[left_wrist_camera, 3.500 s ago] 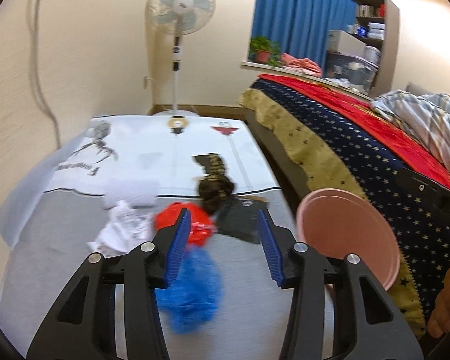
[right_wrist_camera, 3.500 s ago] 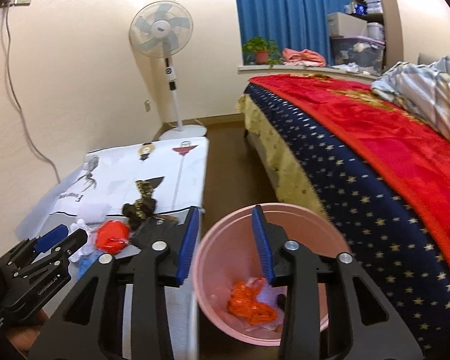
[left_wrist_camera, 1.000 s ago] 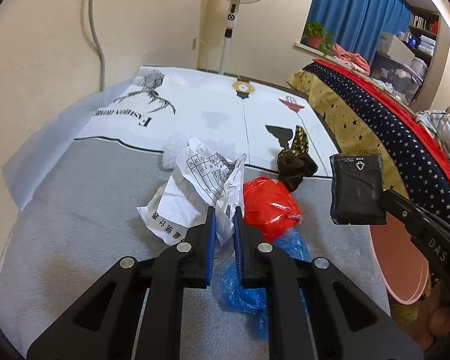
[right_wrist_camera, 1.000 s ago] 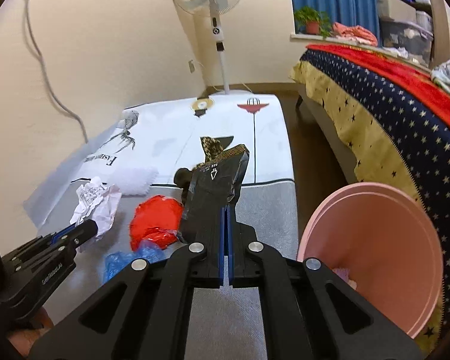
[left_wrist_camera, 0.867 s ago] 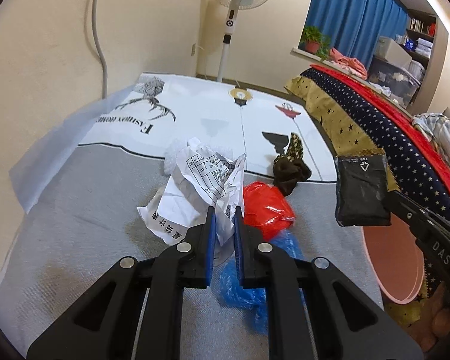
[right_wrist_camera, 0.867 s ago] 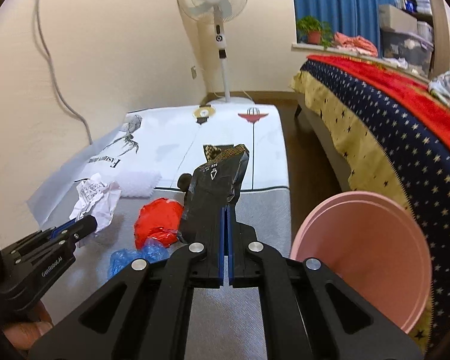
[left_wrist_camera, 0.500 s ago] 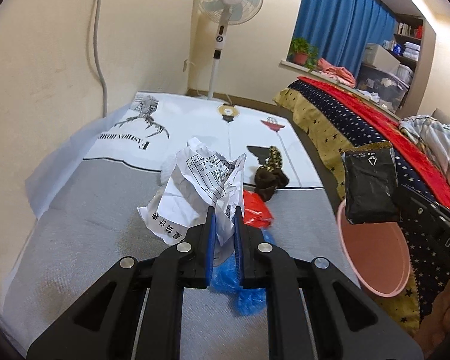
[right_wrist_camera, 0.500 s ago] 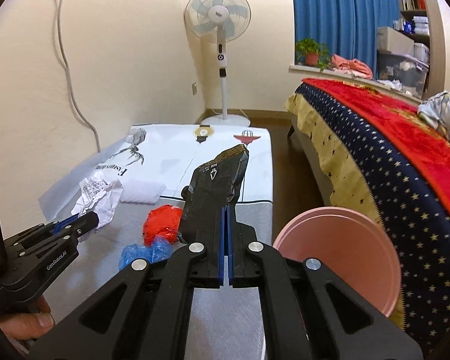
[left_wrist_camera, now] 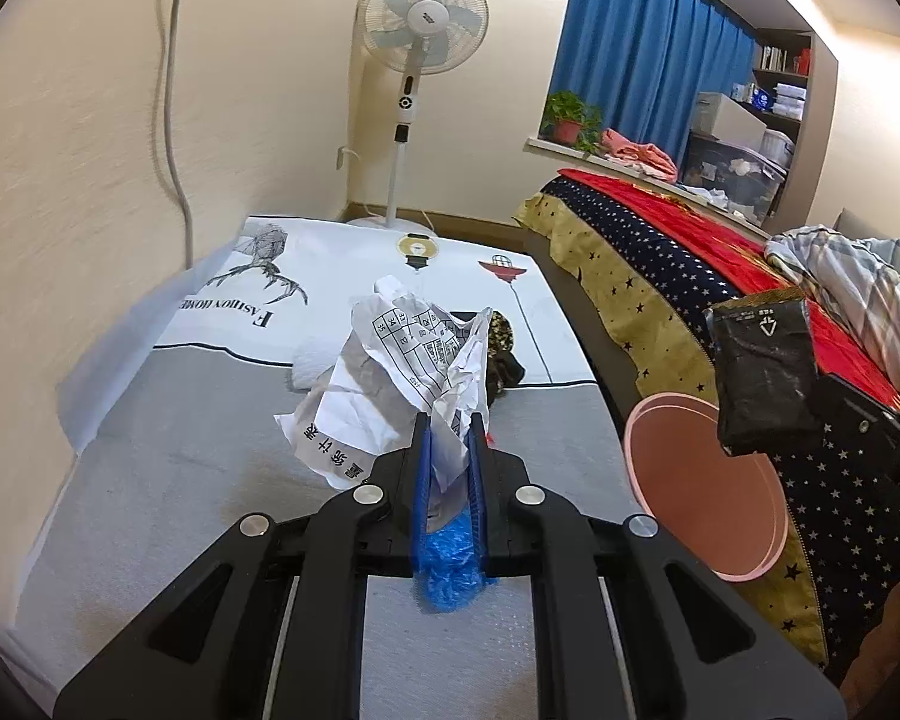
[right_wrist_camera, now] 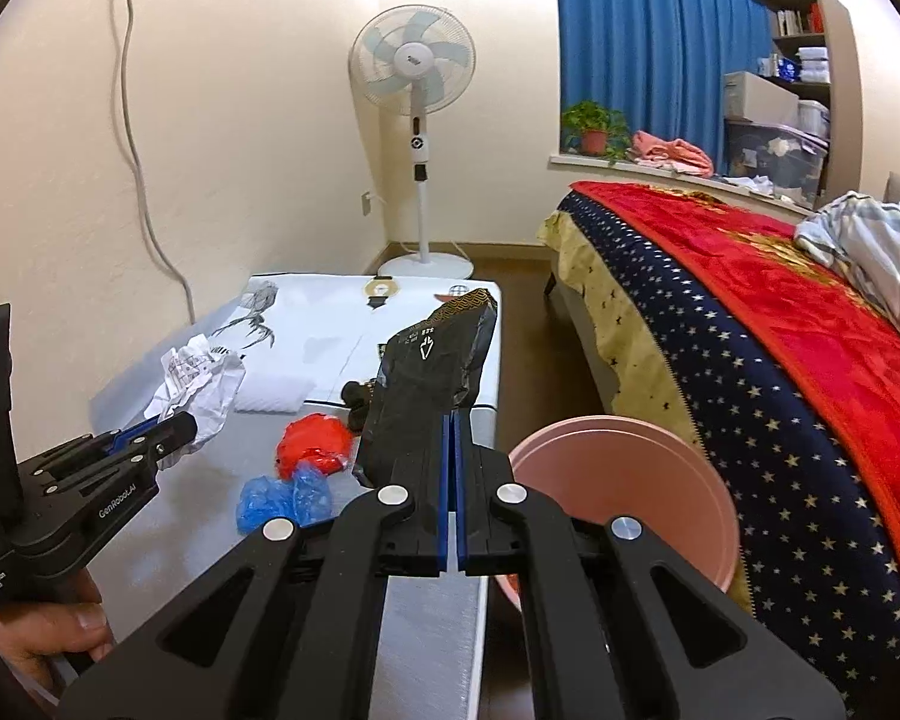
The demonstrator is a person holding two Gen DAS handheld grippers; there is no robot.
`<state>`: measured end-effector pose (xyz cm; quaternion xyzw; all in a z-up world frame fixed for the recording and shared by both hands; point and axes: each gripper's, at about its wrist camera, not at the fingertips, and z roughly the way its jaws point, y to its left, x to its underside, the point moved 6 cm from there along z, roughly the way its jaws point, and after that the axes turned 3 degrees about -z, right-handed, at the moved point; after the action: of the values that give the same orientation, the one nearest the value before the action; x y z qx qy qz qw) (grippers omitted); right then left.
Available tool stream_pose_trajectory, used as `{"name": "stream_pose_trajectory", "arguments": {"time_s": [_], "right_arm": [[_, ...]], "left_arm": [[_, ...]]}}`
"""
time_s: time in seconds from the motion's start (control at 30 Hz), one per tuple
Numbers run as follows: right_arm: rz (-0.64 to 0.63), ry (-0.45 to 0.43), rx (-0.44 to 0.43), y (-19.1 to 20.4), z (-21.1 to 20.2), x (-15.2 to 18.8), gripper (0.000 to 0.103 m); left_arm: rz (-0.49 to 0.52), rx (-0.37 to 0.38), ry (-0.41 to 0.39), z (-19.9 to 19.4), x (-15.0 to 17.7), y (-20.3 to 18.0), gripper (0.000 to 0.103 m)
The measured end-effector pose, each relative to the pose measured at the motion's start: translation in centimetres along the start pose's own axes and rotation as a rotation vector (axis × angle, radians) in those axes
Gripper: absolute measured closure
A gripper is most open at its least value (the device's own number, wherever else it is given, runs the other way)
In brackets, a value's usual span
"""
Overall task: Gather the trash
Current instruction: 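Carry the black pouch with the right tool while the left tool carries the paper over the bin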
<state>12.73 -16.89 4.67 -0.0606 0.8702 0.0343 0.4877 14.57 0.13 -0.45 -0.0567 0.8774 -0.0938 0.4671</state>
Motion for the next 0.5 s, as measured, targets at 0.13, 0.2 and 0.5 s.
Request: {"name": "stream_pose_trajectory", "arguments": {"time_s": [0.13, 0.2, 0.5], "right_arm": [[0.001, -0.009, 0.024, -0.7, -0.4, 0.2, 0.101], [0.004, -0.014, 0.034, -1.1, -0.4, 0.3, 0.101], [0.042, -0.02, 0.073, -3.3, -0.4, 0.5, 0.101]], "left_arm": [[0.01, 0.01, -0.002, 0.1, 0.1, -0.5, 0.092], [0.013, 0.014, -0.004, 0.3, 0.0, -0.7, 0.092], [0.023, 0.033, 0.004, 1.0, 0.3, -2.2, 0.092]]}}
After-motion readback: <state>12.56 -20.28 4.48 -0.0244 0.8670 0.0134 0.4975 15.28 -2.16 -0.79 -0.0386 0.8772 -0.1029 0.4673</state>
